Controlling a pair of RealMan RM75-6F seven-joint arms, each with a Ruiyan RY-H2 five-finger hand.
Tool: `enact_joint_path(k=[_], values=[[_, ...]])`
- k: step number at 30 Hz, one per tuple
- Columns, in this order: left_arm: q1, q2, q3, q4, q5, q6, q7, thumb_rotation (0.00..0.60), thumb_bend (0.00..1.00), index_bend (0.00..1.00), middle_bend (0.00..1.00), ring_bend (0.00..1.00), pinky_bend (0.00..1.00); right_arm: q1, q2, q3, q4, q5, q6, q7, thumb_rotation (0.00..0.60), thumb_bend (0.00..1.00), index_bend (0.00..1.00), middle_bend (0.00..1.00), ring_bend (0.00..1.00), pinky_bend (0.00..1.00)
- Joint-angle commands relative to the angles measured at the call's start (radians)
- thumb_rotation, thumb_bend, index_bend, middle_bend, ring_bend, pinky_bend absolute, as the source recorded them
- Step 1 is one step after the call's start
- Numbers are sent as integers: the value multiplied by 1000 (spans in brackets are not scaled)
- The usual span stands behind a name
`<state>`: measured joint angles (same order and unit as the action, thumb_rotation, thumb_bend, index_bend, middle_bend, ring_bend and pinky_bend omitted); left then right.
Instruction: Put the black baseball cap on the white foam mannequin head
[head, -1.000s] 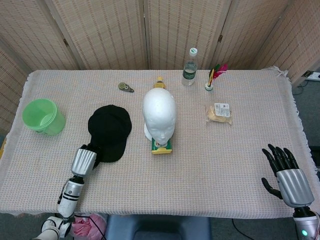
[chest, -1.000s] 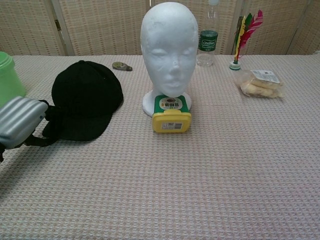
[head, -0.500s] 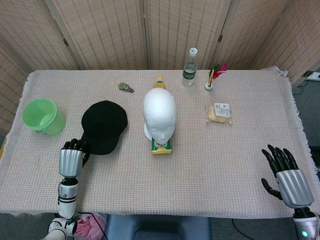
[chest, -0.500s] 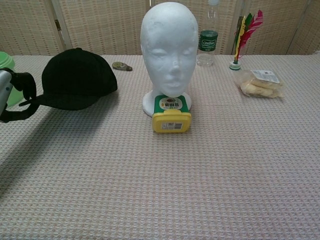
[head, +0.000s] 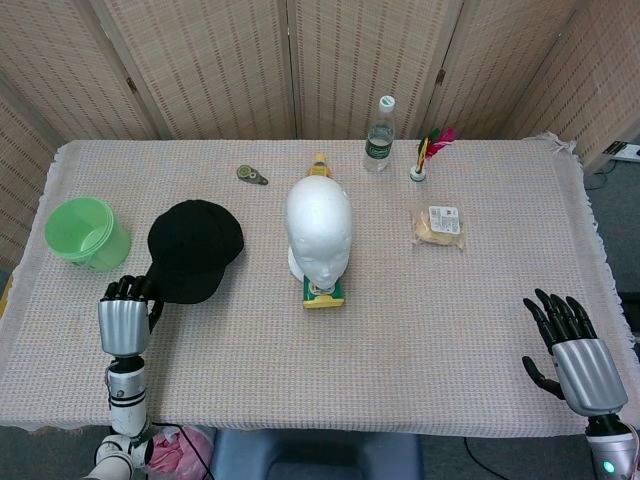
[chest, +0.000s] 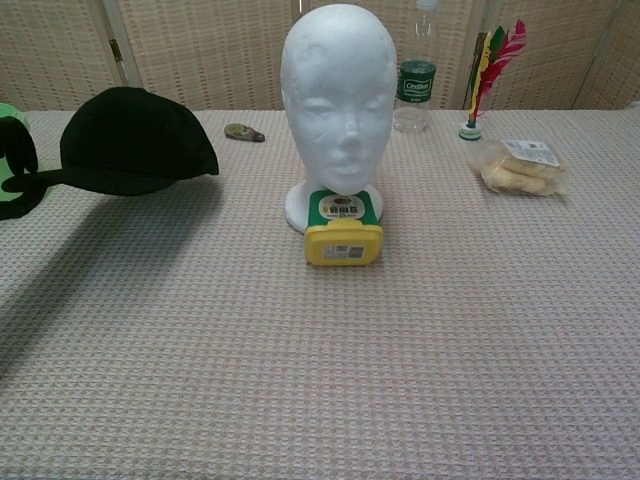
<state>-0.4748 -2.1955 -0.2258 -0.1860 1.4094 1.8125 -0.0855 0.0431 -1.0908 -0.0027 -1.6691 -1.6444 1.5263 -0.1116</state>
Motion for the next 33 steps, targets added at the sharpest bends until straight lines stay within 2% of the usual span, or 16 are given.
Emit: enact_joint_path(k=[1, 17, 26, 33], values=[[-2, 14, -9, -6, -9, 25, 3, 600, 396, 621, 639, 513, 640, 0, -1, -1, 0, -1, 0, -2, 600, 267, 0, 0, 0, 0], [-19, 114, -45, -64, -36, 134, 23, 600, 396, 619, 634, 512, 639, 4, -9, 2, 0, 10, -12, -18, 600, 267, 0, 0, 0, 0], [-35, 174, -45, -160, -17, 217, 92, 600, 396, 619, 634, 511, 640, 6, -10, -5, -3, 1, -18, -23, 600, 268, 0, 0, 0, 0], [-71, 237, -54, -254, -1, 223, 169, 600, 396, 618, 633, 510, 640, 6, -7, -7, -1, -2, -17, -17, 600, 267, 0, 0, 0, 0]])
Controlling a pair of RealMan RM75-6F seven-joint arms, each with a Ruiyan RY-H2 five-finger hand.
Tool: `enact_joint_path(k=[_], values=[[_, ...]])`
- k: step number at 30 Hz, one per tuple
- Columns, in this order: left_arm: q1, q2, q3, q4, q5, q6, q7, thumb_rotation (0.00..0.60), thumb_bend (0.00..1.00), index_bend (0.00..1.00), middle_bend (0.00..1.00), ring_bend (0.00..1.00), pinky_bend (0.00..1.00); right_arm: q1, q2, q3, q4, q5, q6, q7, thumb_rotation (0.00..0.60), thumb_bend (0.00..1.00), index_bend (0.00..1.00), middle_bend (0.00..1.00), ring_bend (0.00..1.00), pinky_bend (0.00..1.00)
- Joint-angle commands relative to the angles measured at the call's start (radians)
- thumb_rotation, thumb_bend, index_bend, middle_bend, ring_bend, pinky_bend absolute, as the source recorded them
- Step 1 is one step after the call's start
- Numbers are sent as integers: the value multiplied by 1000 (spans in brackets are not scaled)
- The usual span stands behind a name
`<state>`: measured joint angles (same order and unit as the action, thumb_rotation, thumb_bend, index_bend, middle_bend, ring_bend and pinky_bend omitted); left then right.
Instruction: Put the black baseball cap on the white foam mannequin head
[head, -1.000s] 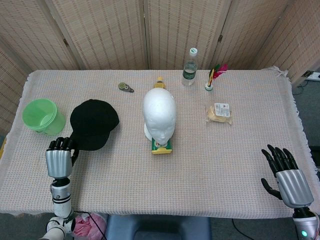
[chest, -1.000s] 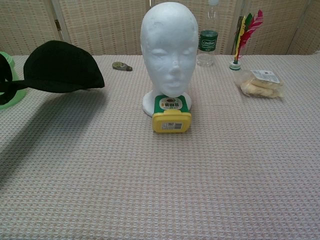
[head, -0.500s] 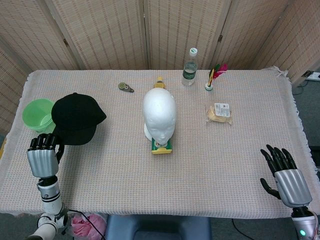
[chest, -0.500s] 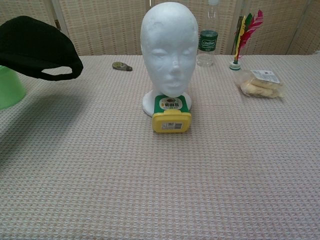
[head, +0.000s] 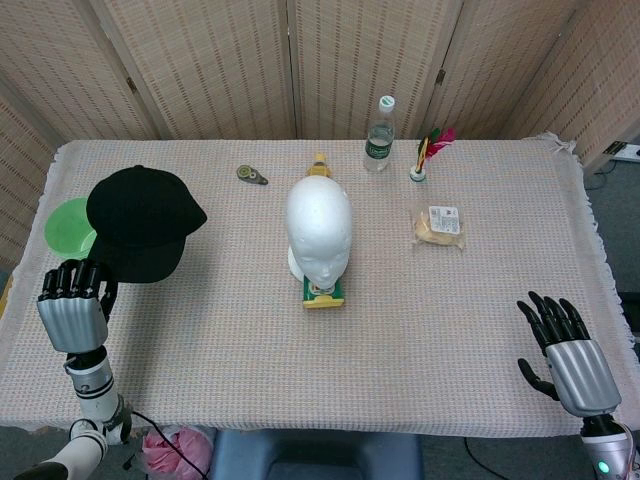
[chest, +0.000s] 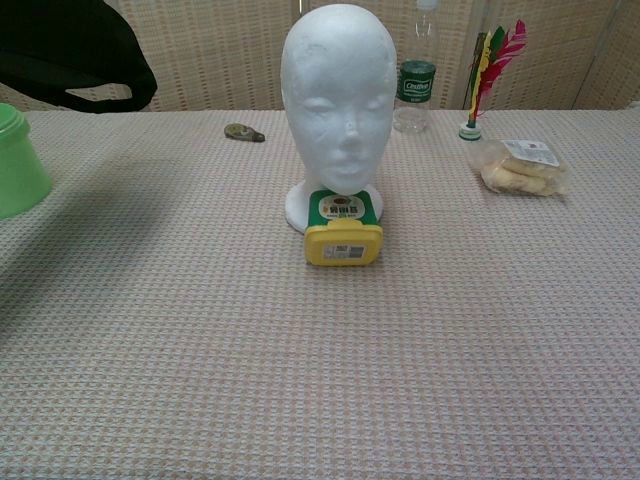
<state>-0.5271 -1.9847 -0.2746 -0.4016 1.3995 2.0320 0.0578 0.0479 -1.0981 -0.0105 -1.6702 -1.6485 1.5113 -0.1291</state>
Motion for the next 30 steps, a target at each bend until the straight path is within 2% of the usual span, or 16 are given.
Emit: enact_joint_path(k=[1, 12, 17, 22, 30], values=[[-25, 35, -5, -53, 14, 7, 37, 600, 396, 618, 632, 510, 640, 2, 0, 2, 0, 5, -3, 1, 600, 267, 0, 0, 0, 0], [-96, 175, 16, -323, 109, 3, 247, 600, 395, 613, 628, 506, 640, -4, 11, 9, -2, 9, 16, 27, 600, 267, 0, 0, 0, 0], [-137, 247, -5, -422, 131, -42, 322, 600, 396, 611, 626, 505, 640, -7, 14, 14, -2, 14, 23, 32, 600, 267, 0, 0, 0, 0], [-174, 284, -25, -482, 145, -84, 352, 600, 396, 611, 626, 505, 640, -12, 12, 19, -3, 16, 36, 31, 600, 267, 0, 0, 0, 0], [-220, 294, -48, -512, 146, -160, 365, 600, 395, 609, 625, 504, 640, -6, 15, 32, -4, 32, 32, 45, 600, 267, 0, 0, 0, 0]])
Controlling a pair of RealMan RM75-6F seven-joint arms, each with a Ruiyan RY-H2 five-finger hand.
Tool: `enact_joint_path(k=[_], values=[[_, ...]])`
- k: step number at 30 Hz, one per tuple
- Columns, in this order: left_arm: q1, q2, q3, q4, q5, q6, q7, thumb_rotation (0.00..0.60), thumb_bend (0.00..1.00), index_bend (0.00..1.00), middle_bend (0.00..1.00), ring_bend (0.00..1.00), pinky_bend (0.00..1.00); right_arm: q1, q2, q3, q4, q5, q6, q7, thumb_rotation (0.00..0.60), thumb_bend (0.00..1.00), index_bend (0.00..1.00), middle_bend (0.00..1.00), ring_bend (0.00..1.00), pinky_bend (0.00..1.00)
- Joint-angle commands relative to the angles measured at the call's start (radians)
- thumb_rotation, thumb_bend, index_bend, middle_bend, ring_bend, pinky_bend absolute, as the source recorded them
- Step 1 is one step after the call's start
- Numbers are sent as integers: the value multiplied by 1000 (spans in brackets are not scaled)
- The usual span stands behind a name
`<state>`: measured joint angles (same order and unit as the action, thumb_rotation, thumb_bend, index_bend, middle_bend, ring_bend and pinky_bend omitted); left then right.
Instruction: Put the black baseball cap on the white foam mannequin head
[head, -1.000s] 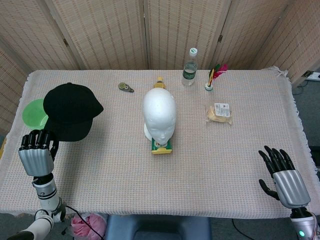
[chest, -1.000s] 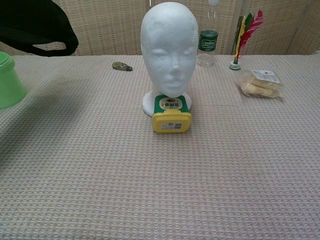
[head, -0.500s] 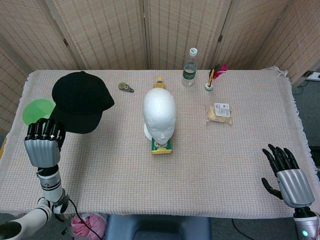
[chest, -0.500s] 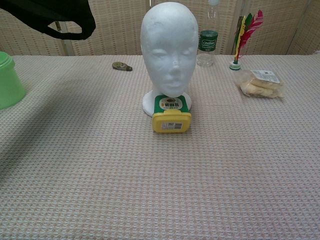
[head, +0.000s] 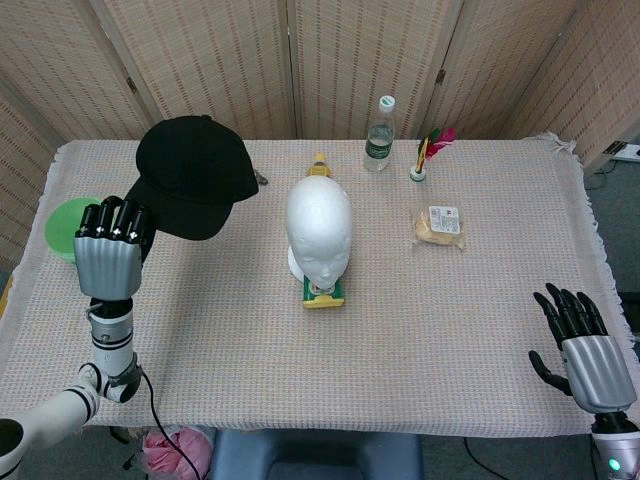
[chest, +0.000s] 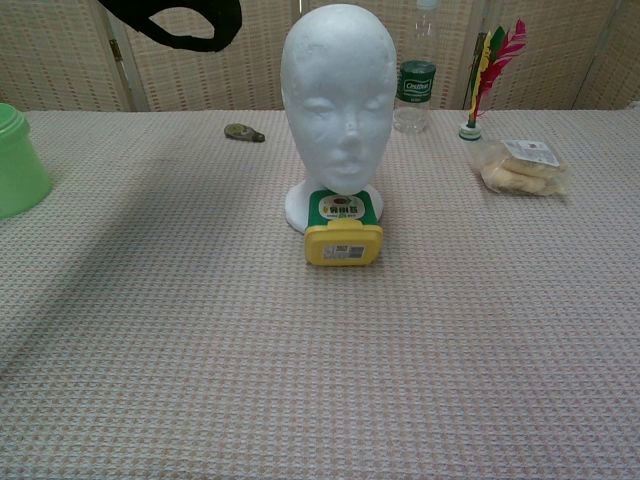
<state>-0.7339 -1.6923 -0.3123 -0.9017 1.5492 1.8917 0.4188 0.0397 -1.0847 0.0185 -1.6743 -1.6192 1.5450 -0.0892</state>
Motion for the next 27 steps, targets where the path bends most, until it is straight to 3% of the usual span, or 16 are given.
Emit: enact_joint_path(k=[1, 15, 27], values=[[-20, 3, -13, -14, -3, -27, 9, 600, 396, 609, 625, 504, 640, 3, 3, 4, 0, 5, -3, 8, 600, 267, 0, 0, 0, 0], [-158, -37, -86, 22, -36, -158, 16, 600, 395, 609, 625, 504, 640, 11, 25, 27, 2, 57, -23, 63, 600, 267, 0, 0, 0, 0], [-228, -75, -97, 48, -63, -228, 76, 600, 396, 608, 625, 504, 640, 28, 32, 40, 3, 86, -56, 79, 600, 268, 0, 0, 0, 0]])
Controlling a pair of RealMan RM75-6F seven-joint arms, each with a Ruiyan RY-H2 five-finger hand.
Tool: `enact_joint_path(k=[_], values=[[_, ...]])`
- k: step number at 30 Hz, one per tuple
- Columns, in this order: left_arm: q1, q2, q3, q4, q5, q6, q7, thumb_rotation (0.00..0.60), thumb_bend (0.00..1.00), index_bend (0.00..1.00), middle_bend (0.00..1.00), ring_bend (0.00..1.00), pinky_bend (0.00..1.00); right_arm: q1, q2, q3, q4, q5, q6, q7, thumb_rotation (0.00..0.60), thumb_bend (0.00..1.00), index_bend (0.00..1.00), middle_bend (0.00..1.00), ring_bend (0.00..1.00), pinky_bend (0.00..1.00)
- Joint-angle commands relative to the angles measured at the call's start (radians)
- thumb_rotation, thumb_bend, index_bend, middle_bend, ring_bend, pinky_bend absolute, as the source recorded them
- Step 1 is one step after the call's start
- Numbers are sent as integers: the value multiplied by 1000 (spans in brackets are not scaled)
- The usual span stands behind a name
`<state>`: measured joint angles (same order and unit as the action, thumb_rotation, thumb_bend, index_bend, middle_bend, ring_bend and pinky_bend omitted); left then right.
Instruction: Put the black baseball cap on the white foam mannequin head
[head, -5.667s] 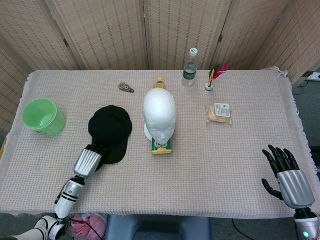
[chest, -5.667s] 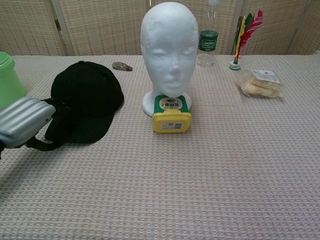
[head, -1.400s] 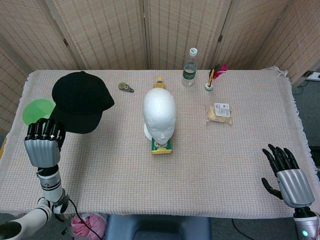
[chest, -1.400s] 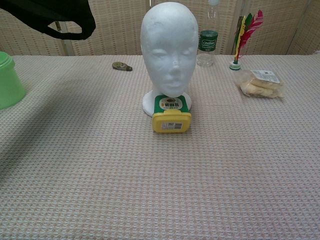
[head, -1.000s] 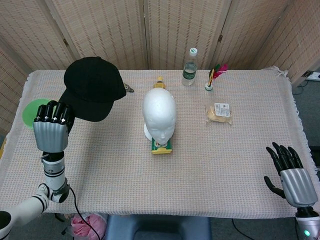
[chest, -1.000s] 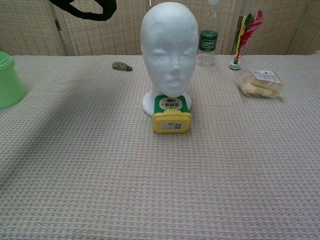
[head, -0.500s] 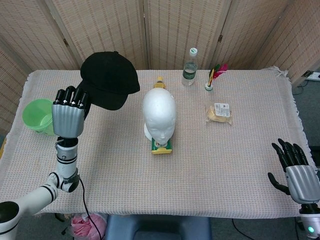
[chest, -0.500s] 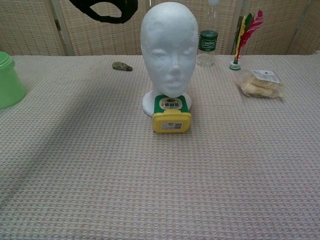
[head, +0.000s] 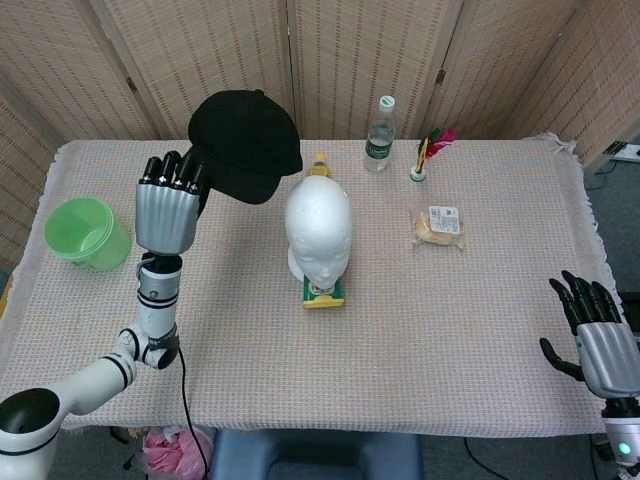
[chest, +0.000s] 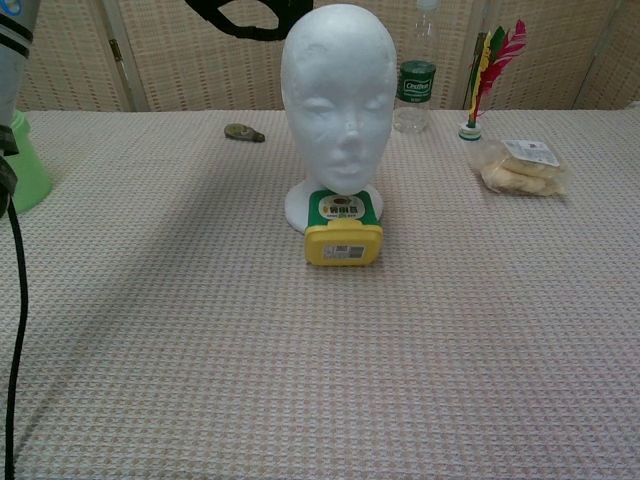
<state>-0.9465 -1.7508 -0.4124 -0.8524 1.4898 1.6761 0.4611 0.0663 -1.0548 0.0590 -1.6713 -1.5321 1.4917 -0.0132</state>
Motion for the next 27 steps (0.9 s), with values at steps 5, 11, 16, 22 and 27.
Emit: enact_joint_path(k=[5, 11, 16, 22, 27], values=[[-50, -42, 5, -15, -7, -40, 94, 600, 396, 607, 625, 505, 640, 1, 10, -3, 2, -7, -1, 23, 600, 267, 0, 0, 0, 0], [-96, -79, 9, -11, -7, -79, 149, 600, 395, 604, 624, 505, 640, 7, 20, -4, 7, 7, -21, 44, 600, 268, 0, 0, 0, 0], [-132, -98, -2, -33, -10, -91, 194, 600, 395, 604, 624, 504, 640, 3, 28, -8, 7, -6, -11, 64, 600, 269, 0, 0, 0, 0], [-148, -104, -10, -123, -35, -121, 300, 600, 394, 600, 622, 504, 640, 12, 29, -11, 10, -4, -32, 71, 600, 269, 0, 0, 0, 0], [-150, -82, -17, -240, -31, -111, 409, 600, 394, 599, 622, 504, 640, 21, 28, -13, 11, 0, -52, 68, 600, 268, 0, 0, 0, 0]])
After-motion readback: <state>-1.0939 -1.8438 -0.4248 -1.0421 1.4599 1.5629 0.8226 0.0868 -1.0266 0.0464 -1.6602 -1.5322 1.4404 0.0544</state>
